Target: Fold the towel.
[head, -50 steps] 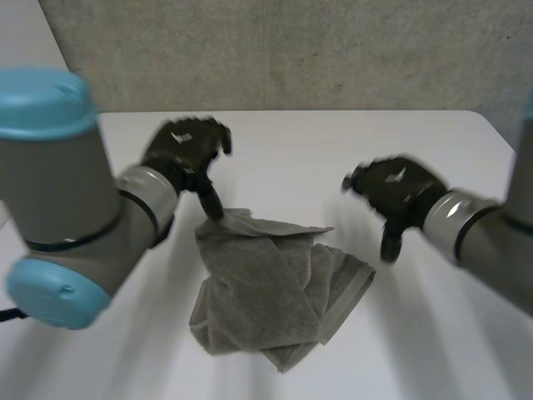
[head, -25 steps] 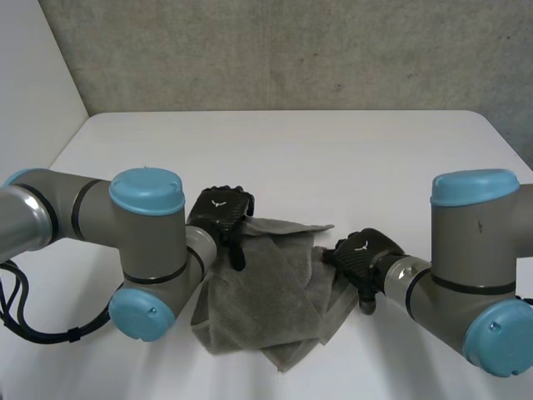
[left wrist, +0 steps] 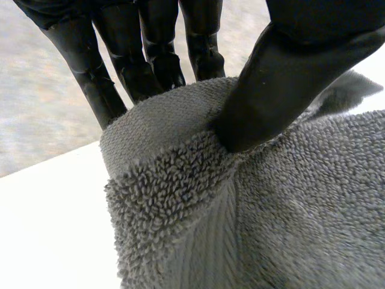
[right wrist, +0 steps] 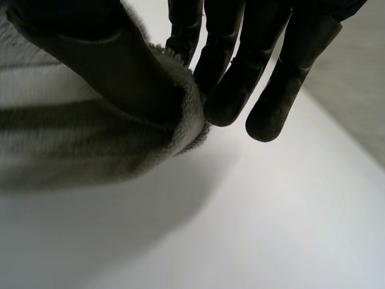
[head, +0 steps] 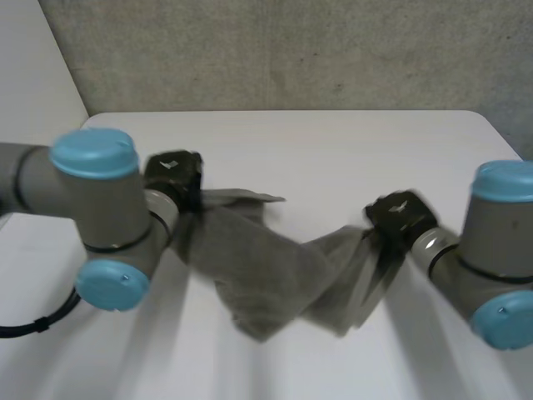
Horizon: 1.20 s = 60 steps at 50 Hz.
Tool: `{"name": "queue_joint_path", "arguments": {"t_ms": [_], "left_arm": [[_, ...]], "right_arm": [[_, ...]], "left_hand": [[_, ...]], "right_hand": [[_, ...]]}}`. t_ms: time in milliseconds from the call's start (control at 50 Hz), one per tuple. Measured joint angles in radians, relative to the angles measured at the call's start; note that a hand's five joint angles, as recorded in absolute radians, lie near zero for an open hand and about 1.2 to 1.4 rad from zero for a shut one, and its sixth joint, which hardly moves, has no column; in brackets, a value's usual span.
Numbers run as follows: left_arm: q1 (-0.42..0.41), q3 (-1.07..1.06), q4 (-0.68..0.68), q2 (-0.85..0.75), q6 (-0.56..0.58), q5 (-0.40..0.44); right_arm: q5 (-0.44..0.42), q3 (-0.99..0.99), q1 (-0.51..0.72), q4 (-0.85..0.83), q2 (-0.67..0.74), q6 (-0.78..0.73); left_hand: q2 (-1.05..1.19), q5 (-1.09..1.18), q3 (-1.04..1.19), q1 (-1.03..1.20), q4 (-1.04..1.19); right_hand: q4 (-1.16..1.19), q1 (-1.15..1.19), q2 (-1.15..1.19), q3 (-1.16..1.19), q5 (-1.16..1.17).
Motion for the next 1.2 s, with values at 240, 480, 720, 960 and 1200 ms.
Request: {"name": "queue_joint_path", "arguments": {"t_ms": [240, 480, 720, 960, 1200], "left_arm": [[0.137, -0.058, -0.002, 0.072, -0.290, 0.034], [0.120, -0.271, 0.000, 0.106, -0.349, 0.213], [0.168, -0.467, 0.004, 0.233, -0.334, 0.233], [0.291, -0.659, 0.011, 0.375, -0.226, 0.434], [0.372, -0.708, 0.040, 0.424, -0.173, 0.472]], "right_arm": [[0.070, 0.035, -0.151, -0.162, -0.180, 0.271], [-0.098, 0.000, -0.135, 0.030, -0.118, 0.191], [-0.192, -0.059, -0.198, 0.371, -0.126, -0.176], [-0.339, -0.008, -0.299, 0.646, -0.167, -0.521], [-0.380, -0.006, -0.320, 0.647, -0.182, -0.565]], "left_hand": [[0.024, 0.033, 0.010, 0.000, 0.005], [0.027, 0.041, 0.010, 0.000, 0.005], [0.030, 0.042, 0.010, 0.000, 0.005], [-0.001, 0.025, -0.026, -0.013, -0.030], [-1.057, -1.036, -1.088, -1.038, -1.090]], "right_hand": [[0.002, 0.005, 0.008, 0.003, 0.000], [0.004, 0.005, 0.008, 0.005, 0.002], [0.004, 0.005, 0.009, 0.006, 0.004], [-0.009, -0.008, 0.003, -0.007, -0.010], [-1.044, -1.029, -1.008, -1.043, -1.076]]}}
